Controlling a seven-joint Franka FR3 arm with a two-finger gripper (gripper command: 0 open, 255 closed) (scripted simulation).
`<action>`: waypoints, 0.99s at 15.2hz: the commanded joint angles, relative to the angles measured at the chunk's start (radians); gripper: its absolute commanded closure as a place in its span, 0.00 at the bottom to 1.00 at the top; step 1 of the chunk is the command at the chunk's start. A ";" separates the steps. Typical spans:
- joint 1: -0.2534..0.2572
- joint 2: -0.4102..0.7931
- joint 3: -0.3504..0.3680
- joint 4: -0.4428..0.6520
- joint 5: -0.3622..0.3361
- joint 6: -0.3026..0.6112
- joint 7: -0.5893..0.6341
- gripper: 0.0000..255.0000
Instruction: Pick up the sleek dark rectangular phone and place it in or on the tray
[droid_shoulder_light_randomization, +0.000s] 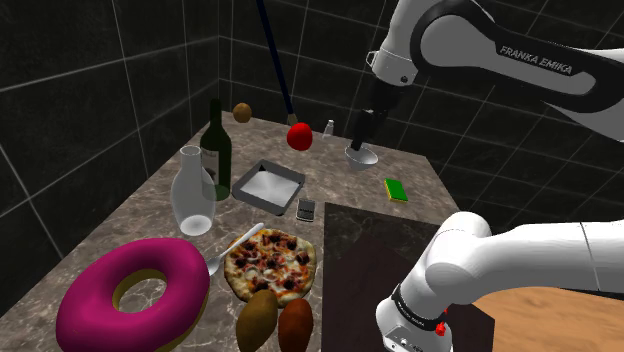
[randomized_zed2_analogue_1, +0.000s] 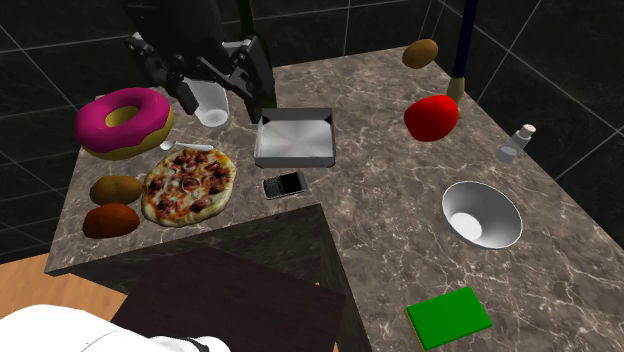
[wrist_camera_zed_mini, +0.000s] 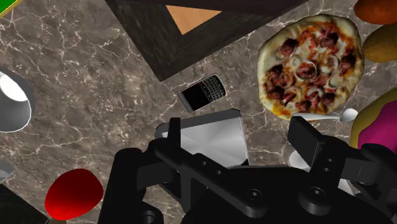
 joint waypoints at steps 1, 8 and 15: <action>0.000 0.000 0.000 0.000 0.000 0.000 0.000 0.00; -0.070 0.112 0.038 -0.143 0.054 0.229 0.229 0.00; -0.132 0.293 0.072 -0.230 0.107 0.476 0.445 0.00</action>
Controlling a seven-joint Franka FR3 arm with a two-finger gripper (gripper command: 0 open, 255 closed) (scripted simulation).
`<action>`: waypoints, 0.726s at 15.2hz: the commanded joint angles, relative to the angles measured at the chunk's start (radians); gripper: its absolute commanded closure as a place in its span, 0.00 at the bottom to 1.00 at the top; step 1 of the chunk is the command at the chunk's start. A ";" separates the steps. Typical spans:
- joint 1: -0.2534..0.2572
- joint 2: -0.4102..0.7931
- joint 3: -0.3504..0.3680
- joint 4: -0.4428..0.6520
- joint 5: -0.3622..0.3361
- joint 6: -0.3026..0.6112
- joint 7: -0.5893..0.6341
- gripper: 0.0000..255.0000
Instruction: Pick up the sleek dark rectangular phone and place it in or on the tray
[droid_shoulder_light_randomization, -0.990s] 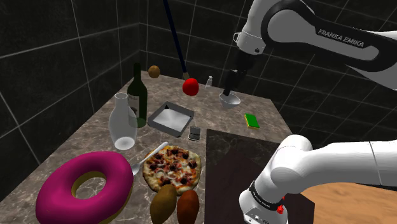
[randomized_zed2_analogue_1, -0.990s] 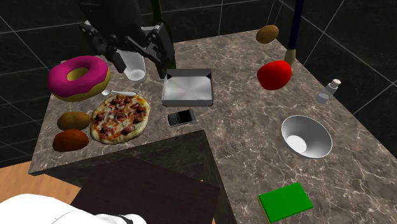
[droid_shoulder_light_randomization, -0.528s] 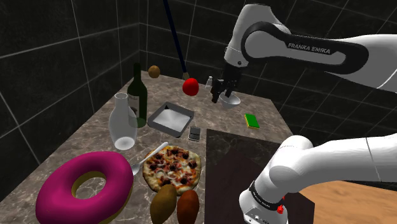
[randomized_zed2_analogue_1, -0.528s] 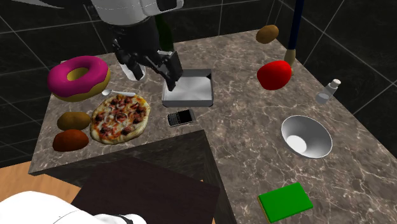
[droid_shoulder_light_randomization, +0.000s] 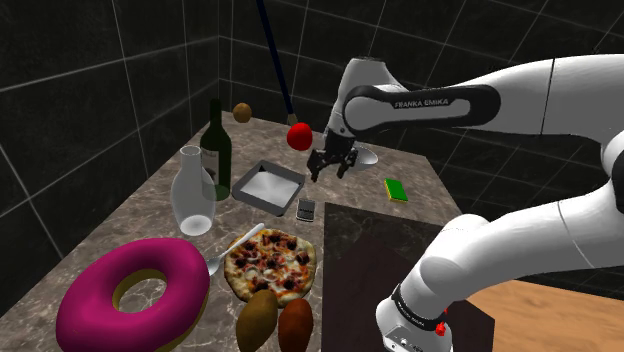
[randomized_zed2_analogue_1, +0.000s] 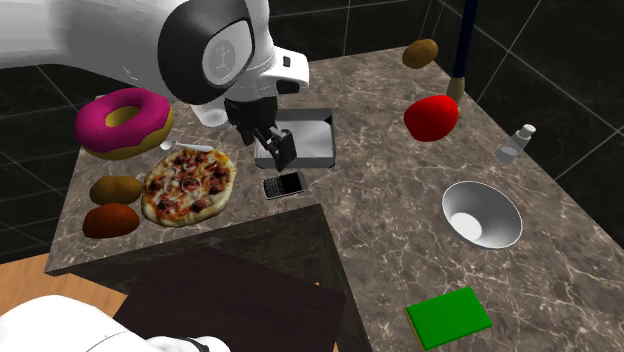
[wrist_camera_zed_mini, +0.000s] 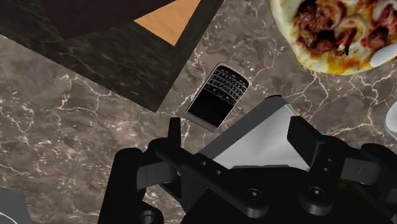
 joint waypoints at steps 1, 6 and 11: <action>-0.017 0.063 0.009 -0.013 0.015 0.073 0.064 0.00; -0.053 0.235 0.025 -0.033 0.052 0.254 0.206 0.00; -0.072 0.376 0.029 -0.034 0.078 0.390 0.295 0.00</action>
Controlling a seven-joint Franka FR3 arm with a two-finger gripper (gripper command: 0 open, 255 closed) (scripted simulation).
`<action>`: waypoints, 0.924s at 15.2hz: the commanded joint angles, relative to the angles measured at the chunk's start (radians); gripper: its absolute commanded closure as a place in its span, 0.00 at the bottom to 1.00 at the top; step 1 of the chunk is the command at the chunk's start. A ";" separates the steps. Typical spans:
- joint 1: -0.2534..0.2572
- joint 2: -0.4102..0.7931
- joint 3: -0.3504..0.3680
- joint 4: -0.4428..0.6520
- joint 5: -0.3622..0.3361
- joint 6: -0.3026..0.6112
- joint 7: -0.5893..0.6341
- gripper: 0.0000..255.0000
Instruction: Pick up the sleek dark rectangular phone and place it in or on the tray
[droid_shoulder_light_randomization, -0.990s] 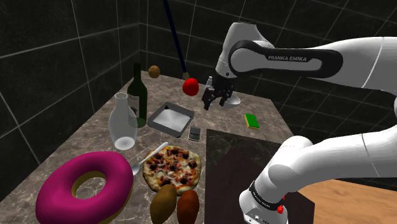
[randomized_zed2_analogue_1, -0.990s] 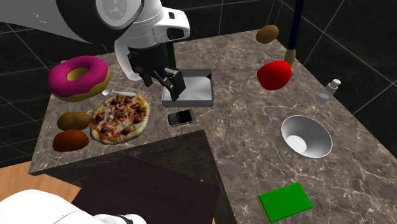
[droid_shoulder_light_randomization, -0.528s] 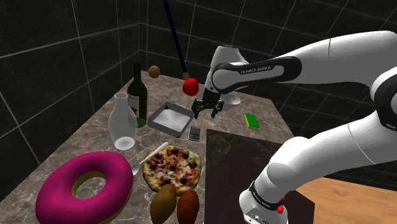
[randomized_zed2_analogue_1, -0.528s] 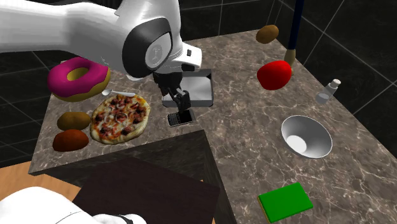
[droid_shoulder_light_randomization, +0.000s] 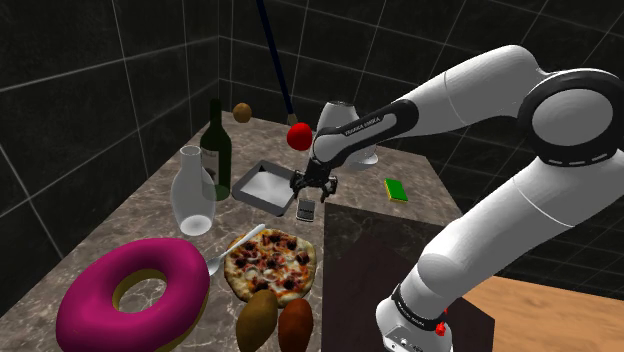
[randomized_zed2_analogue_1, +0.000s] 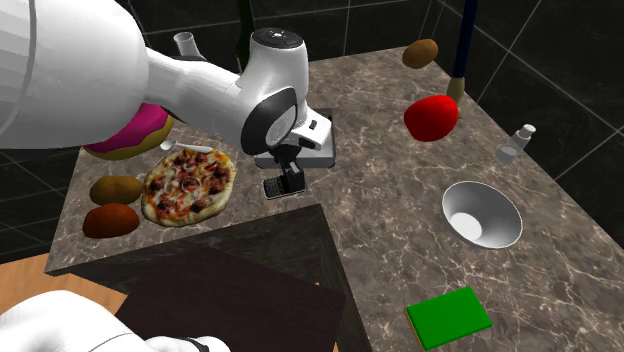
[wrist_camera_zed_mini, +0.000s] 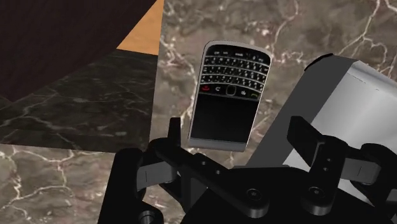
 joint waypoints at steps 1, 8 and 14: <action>-0.003 0.025 -0.001 -0.008 0.003 0.034 0.006 0.00; 0.001 0.096 0.003 -0.026 0.008 0.123 0.004 0.00; 0.001 0.096 0.003 -0.026 0.008 0.123 0.004 0.00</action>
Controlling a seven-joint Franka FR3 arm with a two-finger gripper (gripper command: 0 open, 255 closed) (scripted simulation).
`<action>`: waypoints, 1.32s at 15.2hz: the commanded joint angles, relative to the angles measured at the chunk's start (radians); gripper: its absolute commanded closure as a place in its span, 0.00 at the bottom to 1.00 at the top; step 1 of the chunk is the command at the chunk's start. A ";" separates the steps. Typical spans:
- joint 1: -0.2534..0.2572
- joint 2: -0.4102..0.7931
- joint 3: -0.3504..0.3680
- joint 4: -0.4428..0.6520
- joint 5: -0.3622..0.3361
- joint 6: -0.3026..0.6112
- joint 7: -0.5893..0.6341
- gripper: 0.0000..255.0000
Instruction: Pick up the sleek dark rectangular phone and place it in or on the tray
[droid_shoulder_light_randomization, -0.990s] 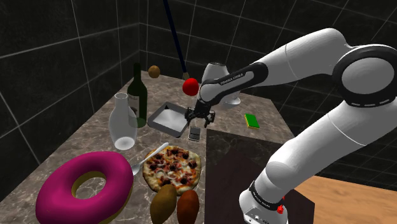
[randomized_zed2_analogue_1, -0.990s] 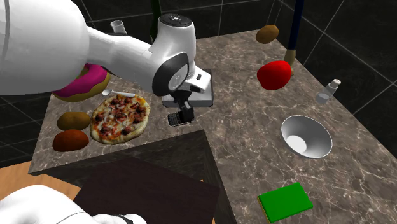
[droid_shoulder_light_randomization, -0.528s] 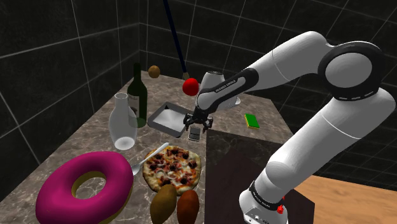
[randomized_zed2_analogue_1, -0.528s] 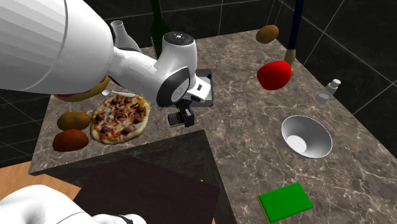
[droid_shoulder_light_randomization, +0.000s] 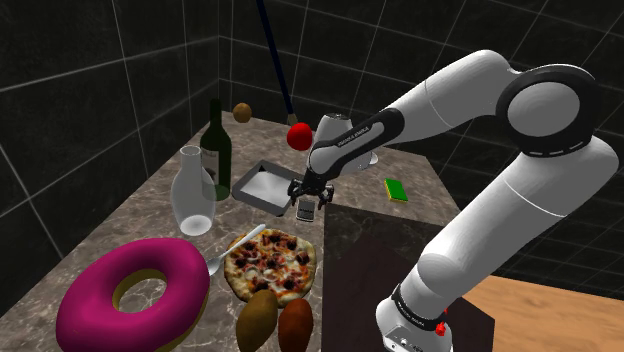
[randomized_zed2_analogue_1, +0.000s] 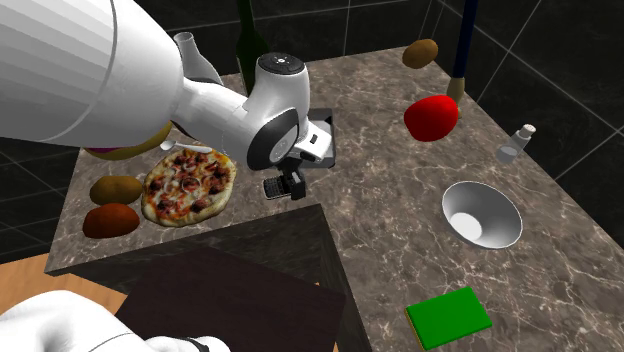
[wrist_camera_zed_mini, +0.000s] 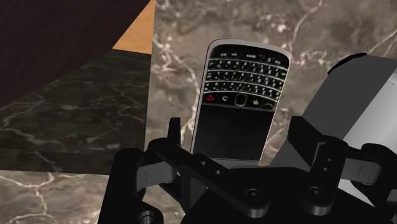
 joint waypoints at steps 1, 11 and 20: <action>0.001 0.004 0.001 -0.004 0.000 -0.002 0.000 1.00; 0.001 -0.006 0.001 0.001 -0.001 -0.017 0.001 1.00; -0.002 -0.112 -0.002 0.039 -0.008 -0.160 0.011 1.00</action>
